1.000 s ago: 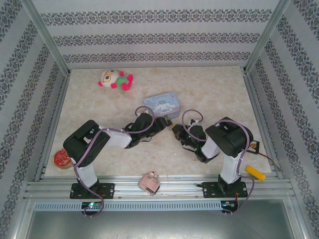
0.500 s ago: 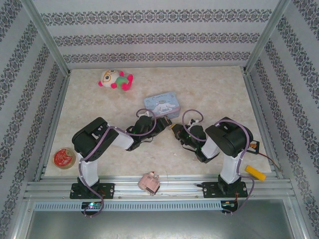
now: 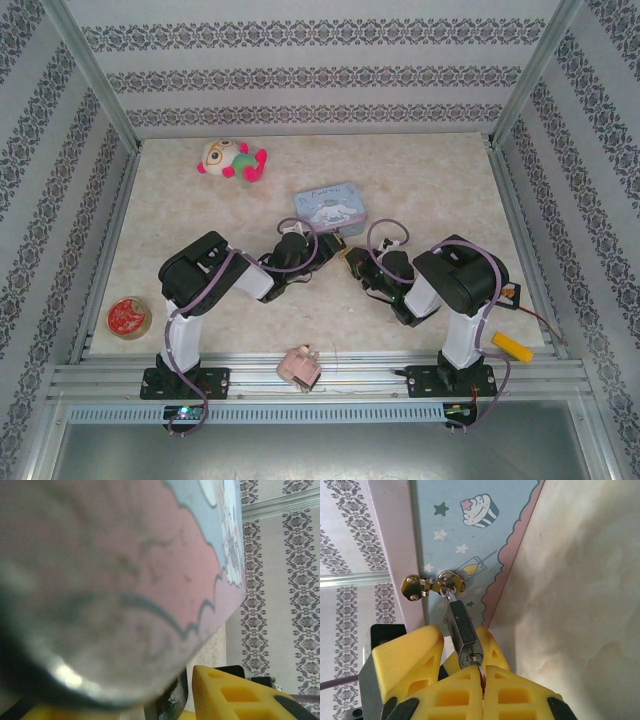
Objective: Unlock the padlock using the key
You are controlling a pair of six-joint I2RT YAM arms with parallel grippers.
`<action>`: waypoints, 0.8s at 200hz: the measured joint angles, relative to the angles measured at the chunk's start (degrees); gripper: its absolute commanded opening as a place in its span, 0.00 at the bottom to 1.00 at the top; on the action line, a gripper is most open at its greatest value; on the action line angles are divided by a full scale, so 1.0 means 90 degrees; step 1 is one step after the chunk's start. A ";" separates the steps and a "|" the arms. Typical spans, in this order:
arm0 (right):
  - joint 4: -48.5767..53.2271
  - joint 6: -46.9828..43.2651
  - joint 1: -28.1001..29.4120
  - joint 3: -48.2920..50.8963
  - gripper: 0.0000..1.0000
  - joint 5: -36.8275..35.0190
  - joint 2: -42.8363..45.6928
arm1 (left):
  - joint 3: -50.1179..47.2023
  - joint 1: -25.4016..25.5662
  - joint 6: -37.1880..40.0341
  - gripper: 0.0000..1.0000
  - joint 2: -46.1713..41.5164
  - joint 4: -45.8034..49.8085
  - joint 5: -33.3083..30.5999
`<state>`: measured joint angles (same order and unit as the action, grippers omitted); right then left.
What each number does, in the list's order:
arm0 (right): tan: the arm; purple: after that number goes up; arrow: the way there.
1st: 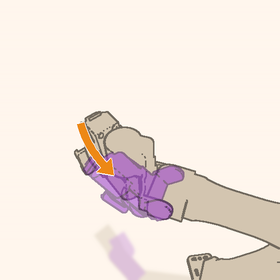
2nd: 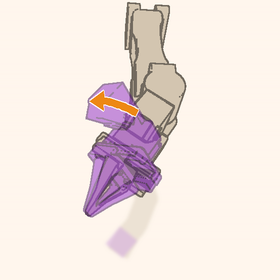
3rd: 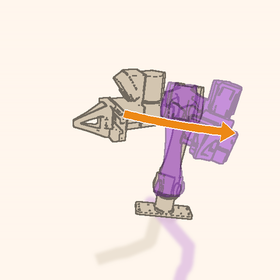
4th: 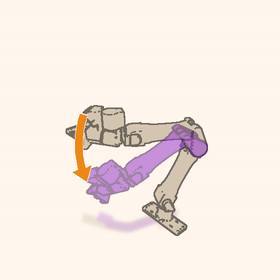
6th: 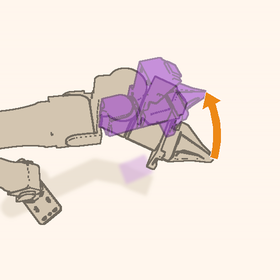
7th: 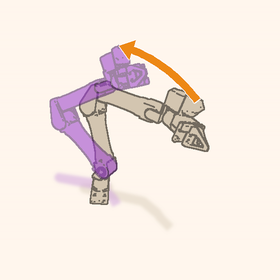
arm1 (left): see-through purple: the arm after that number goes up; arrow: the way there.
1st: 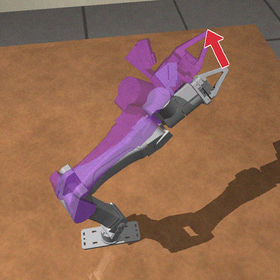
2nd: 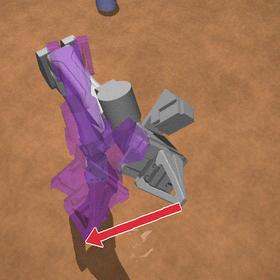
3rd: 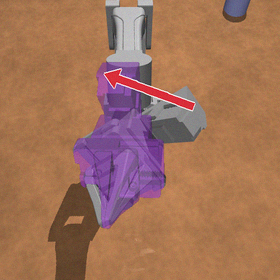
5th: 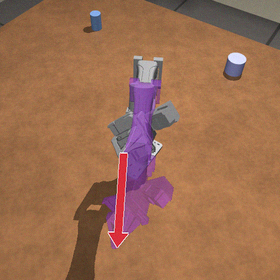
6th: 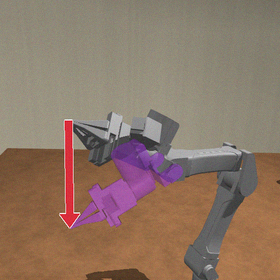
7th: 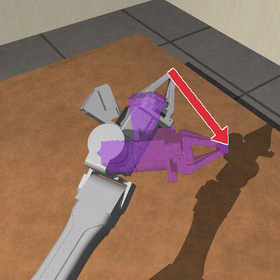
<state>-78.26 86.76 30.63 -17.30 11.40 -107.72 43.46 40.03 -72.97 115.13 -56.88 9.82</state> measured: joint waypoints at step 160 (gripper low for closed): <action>0.0056 0.0136 0.0000 -0.0017 0.00 -0.0058 0.0124 | 0.0165 0.0002 -0.0381 0.25 0.0367 -0.0515 0.0134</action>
<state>-77.76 87.99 30.63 -17.45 10.87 -106.61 44.95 40.05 -76.40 118.43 -61.52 11.03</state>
